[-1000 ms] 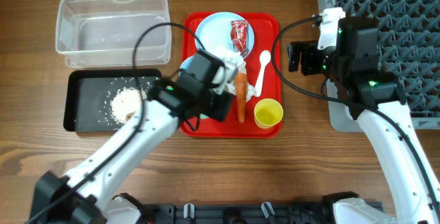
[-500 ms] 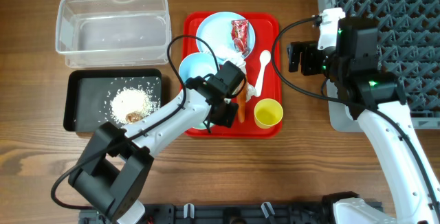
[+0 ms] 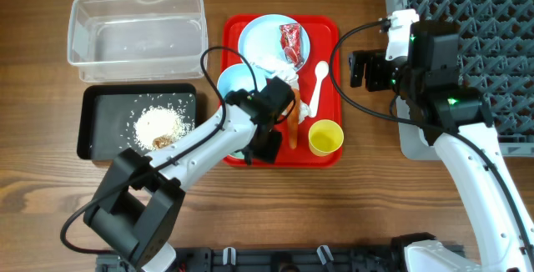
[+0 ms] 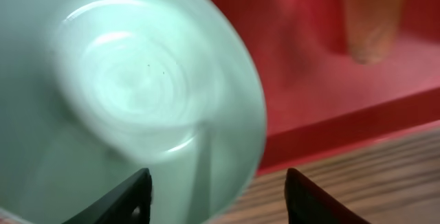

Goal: Sort waste into correct bins and load items into the dishwasher rack
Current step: 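Set the emptied rice bowl back on the red tray with the left gripper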

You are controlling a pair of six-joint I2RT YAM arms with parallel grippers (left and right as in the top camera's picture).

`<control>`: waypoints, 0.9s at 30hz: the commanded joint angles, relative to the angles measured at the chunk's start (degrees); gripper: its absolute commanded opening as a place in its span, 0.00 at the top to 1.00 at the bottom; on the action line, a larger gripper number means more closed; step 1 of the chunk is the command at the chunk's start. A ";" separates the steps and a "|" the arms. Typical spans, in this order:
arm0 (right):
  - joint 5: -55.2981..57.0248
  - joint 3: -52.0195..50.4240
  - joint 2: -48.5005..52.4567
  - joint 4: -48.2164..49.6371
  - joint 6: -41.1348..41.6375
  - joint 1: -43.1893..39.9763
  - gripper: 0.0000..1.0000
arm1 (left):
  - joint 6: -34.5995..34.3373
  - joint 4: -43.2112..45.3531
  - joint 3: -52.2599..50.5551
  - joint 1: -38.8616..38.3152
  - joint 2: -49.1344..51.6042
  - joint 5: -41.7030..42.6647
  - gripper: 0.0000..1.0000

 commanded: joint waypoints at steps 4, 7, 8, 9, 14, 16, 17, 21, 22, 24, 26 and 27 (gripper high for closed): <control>0.50 1.16 0.55 0.48 0.39 -0.24 0.00 | 1.77 -0.52 13.35 0.61 0.02 -0.79 0.28; 0.50 1.16 0.55 0.02 0.42 -0.24 0.00 | 3.23 0.63 15.65 0.72 0.02 -0.81 0.21; 0.50 1.16 0.55 -0.09 0.44 -0.24 0.00 | 3.21 1.42 15.85 0.83 0.02 -0.76 0.20; 0.50 1.16 0.55 -0.15 0.61 -0.24 0.00 | 3.21 2.29 15.85 0.83 0.02 -0.76 0.17; 0.57 1.18 0.52 0.35 5.42 -0.57 0.00 | 4.96 4.22 15.85 0.76 0.02 0.15 0.15; 0.55 1.18 0.46 0.79 7.82 -1.53 0.00 | 6.25 4.59 15.85 0.79 0.02 1.27 0.15; 0.52 1.18 0.42 0.96 8.81 -2.25 0.00 | 6.21 4.87 15.85 0.76 0.02 1.49 0.15; -0.61 1.18 0.42 0.70 12.39 -6.71 0.00 | 6.54 4.66 15.82 0.57 0.04 1.86 0.15; -1.62 1.18 0.42 0.52 12.76 -7.96 0.00 | 6.93 4.63 15.82 0.42 0.04 1.90 0.16; -4.00 1.18 0.42 0.28 12.87 -10.38 0.01 | 7.74 4.70 15.82 -0.22 0.04 2.29 0.17; -6.84 1.18 0.42 0.22 12.85 -12.57 0.00 | 7.72 4.92 15.82 -0.85 0.04 2.27 0.17; -8.55 1.18 0.42 0.26 12.81 -13.44 0.00 | 7.69 5.11 15.82 -1.03 0.04 2.27 0.18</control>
